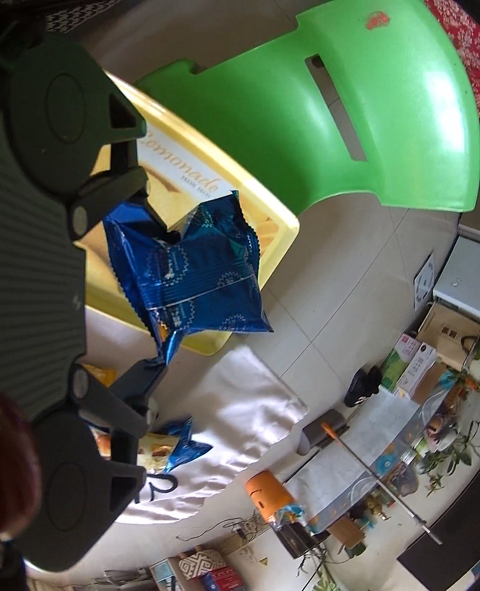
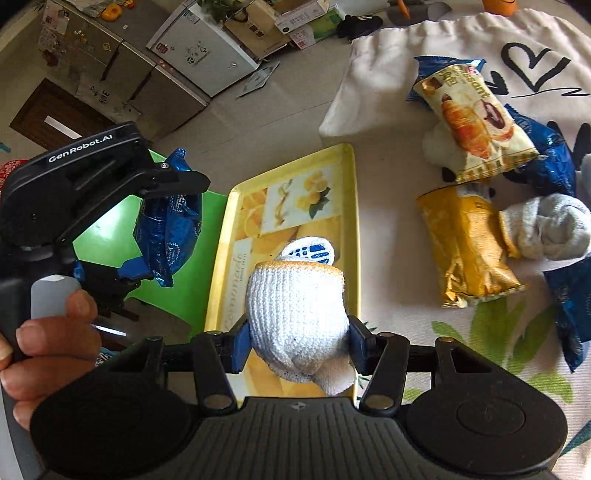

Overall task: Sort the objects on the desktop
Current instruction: 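Carry both items to the yellow tray and release the glove from the right tool, then release the blue packet onto the tray with the left tool while the right tool withdraws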

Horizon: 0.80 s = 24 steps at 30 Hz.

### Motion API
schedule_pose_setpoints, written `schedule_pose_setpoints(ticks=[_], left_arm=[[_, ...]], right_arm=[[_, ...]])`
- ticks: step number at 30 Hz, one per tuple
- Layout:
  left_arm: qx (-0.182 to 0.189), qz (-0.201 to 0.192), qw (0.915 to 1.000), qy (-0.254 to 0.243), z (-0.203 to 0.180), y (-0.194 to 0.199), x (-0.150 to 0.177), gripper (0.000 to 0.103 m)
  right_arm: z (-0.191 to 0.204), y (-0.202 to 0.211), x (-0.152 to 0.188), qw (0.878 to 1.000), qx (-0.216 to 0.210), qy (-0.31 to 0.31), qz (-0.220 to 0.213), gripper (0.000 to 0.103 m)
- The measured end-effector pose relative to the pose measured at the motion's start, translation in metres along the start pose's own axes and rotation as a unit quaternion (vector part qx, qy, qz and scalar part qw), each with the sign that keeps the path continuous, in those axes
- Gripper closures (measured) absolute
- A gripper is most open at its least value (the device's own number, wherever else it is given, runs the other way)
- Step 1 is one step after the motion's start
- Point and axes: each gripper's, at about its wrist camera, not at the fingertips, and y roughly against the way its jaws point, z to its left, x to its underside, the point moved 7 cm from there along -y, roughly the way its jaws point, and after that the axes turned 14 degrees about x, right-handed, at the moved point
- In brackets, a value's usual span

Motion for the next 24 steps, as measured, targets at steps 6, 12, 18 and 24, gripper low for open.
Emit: schedule_pose_setpoints(ticks=[6, 12, 18, 24], left_arm=[[-0.020, -0.007, 0.9994, 0.026, 0.021, -0.007, -0.014, 0.028], [-0.045, -0.014, 0.9982, 0.036, 0.033, -0.010, -0.016, 0.020], [-0.057, -0.032, 0.9974, 0.029, 0.029, -0.001, -0.015, 0.007], [-0.060, -0.020, 0.9978, 0.021, 0.022, -0.009, -0.008, 0.005]], right_arm=[[0.036, -0.031, -0.009, 0.999, -0.029, 0.015, 0.007, 0.048], [0.053, -0.039, -0.018, 0.998, -0.030, 0.048, -0.006, 0.038], [0.040, -0.034, -0.022, 0.998, 0.003, 0.061, -0.006, 0.033], [0.022, -0.017, -0.028, 0.995, 0.042, 0.082, -0.037, 0.033]])
